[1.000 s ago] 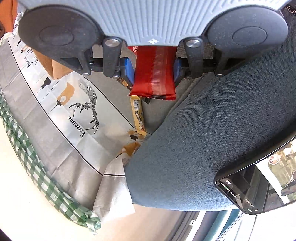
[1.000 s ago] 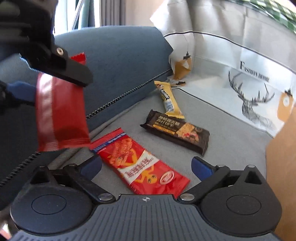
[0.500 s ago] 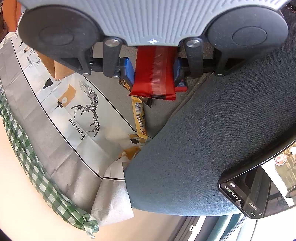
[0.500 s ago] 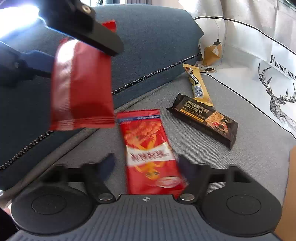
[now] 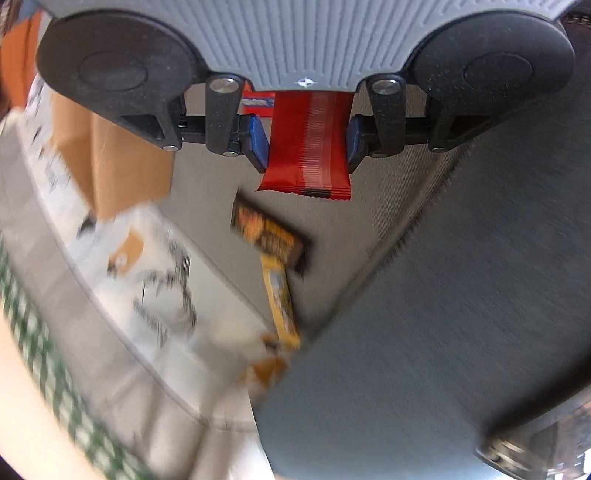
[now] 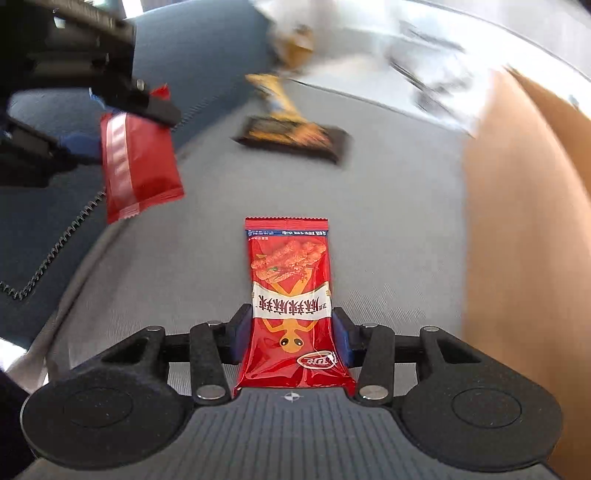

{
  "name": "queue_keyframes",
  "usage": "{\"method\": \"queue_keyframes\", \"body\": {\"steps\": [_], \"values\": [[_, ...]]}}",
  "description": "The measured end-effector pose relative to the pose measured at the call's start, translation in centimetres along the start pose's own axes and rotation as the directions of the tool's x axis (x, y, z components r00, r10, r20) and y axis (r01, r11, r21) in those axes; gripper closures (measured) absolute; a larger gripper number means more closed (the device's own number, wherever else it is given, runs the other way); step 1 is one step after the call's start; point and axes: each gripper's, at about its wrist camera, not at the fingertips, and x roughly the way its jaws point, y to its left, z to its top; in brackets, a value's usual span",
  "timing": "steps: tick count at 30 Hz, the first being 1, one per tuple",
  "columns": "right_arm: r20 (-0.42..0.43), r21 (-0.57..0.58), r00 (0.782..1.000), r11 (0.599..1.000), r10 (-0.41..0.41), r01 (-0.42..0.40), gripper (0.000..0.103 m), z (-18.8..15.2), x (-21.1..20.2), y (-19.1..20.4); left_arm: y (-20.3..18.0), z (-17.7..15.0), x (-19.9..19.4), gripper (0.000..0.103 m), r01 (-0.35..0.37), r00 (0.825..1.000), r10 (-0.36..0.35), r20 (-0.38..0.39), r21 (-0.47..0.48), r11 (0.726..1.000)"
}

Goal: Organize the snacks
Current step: 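Grasp the red spicy-strip packet with the right tool while the left tool holds its packet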

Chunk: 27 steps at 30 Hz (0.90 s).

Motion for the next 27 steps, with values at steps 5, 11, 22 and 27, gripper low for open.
{"method": "queue_keyframes", "body": {"steps": [5, 11, 22, 27], "values": [[0.022, 0.091, 1.000, 0.996, 0.016, -0.018, 0.055, -2.9, -2.8, -1.1, -1.5, -1.4, 2.9, 0.056, -0.058, 0.987, 0.078, -0.144, 0.137, 0.989], [0.024, 0.089, 0.998, 0.995, 0.050, -0.052, 0.041, -4.3, -2.1, -1.6, -2.5, -2.9, 4.1, 0.055, -0.099, 0.972, 0.141, -0.186, 0.223, 0.970], [0.038, 0.010, 0.998, 0.999, 0.044, -0.044, 0.035, -4.3, -1.4, -1.0, -4.7, -4.3, 5.2, 0.050, -0.138, 0.961, 0.203, -0.187, 0.308, 0.941], [0.046, 0.005, 0.999, 1.000, 0.028, -0.028, 0.051, -4.4, -1.8, -1.1, -5.6, -4.8, 6.1, 0.050, -0.167, 0.951, 0.245, -0.188, 0.354, 0.920]]}}
